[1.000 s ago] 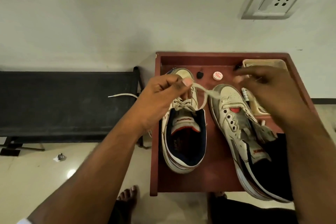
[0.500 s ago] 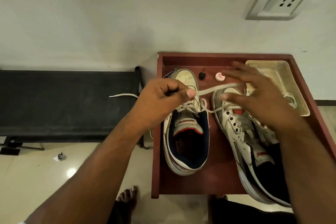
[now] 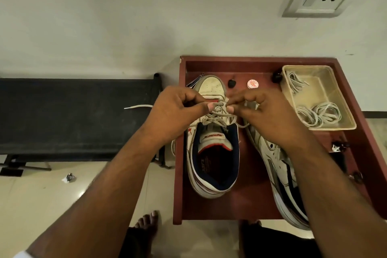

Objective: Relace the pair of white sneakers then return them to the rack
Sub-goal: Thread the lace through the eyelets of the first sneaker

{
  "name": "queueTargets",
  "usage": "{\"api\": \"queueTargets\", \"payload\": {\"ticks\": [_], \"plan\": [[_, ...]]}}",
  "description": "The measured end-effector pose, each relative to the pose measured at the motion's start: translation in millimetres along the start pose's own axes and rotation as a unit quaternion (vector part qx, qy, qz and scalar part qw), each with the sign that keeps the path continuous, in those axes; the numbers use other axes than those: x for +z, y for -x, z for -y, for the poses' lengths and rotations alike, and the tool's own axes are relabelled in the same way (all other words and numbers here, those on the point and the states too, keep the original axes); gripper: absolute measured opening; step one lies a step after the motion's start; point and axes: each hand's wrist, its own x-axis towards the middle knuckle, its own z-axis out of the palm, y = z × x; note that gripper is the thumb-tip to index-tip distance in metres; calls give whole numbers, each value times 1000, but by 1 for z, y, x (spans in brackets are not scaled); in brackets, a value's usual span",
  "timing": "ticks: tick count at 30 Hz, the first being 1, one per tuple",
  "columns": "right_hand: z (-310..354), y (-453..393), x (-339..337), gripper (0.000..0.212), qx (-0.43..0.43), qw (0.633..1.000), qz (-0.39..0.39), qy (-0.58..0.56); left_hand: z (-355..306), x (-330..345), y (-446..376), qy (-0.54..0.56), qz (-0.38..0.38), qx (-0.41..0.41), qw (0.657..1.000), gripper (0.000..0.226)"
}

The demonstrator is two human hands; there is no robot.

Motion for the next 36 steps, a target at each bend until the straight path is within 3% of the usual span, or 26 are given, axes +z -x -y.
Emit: {"api": "queueTargets", "payload": {"ticks": [3, 7, 10, 12, 16, 21, 23, 29, 36], "plan": [[-13, -2, 0, 13, 36, 998, -12, 55, 3, -9, -1, -21, -5, -34, 999, 21], [-18, -3, -1, 17, 49, 994, -38, 87, -1, -20, 1, -56, 109, -102, 987, 46], [-13, -8, 13, 29, 57, 994, 26, 87, -1, -24, 3, -52, 183, -139, 972, 37], [-12, -11, 22, 33, 78, 983, 63, 157, 0, -25, 3, -50, 203, -154, 966, 28], [-16, -11, 23, 20, 86, 972, 66, 207, 2, -26, 2, 29, 199, -223, 954, 22], [-2, -6, 7, 15, 47, 999, -26, -9, 1, -19, 3, 126, 135, -271, 945, 21], [10, -3, 4, 17, 22, 998, -6, -63, 2, -19, 2, 162, 118, -283, 938, 22], [14, 2, 22, 4, -6, 999, 42, 21, 6, -23, -1, 179, 132, -289, 931, 22], [12, 1, 26, 15, -9, 999, 13, 30, 9, -27, -3, 180, 151, -287, 929, 22]]}}
